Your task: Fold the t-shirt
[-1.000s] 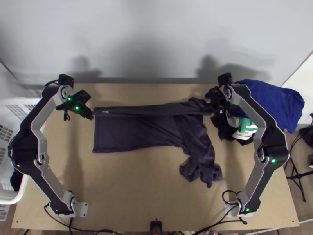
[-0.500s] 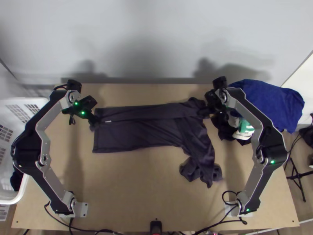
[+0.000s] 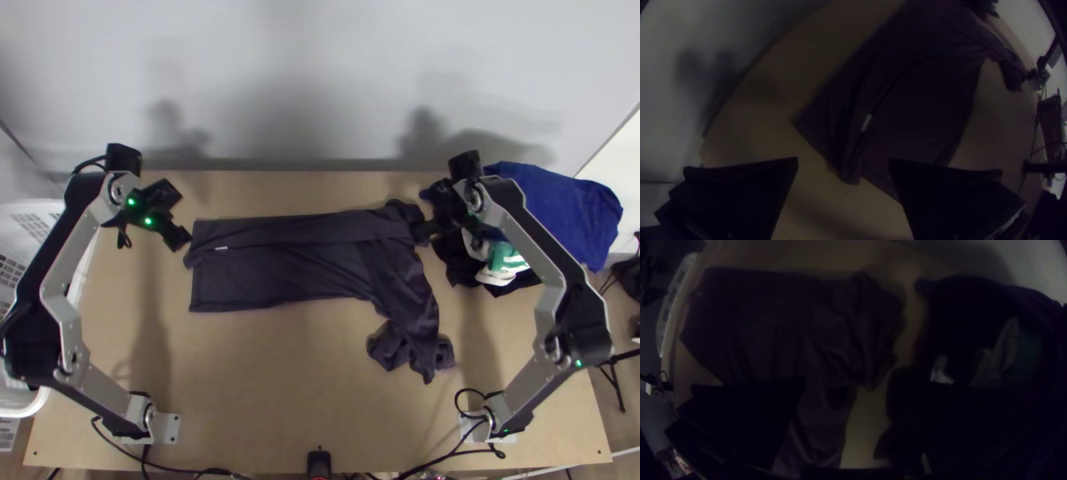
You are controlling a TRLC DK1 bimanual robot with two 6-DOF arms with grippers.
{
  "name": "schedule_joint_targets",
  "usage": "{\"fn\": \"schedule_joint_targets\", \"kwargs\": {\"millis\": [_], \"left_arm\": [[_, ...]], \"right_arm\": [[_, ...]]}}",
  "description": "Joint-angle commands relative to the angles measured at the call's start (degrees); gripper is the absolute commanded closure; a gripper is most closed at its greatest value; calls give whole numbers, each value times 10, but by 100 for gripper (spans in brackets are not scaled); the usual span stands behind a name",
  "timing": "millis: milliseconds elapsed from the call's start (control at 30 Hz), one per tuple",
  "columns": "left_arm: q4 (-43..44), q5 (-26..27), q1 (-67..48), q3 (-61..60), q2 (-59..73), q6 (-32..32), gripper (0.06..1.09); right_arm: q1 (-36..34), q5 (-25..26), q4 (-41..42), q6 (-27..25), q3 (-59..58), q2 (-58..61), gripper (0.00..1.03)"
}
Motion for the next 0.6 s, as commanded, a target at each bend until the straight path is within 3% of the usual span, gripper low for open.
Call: {"fn": "schedule_joint_targets", "kwargs": {"millis": [0,133,267,567], "left_arm": [[-74,-5,-64,-46,-77,51,10],[-93,-24,-97,-106,-119,66,11],[-54,-55,-137,-208,-183,77,11],[64,-98,-148,-337,-229,113,11]], "right_arm": [[24,1,-44,5,-52,-93,4],[45,9,-89,10,-118,-164,4],[66,20,-86,14,-213,-232,5],[92,30,-53,28,-256,-219,5]]}}
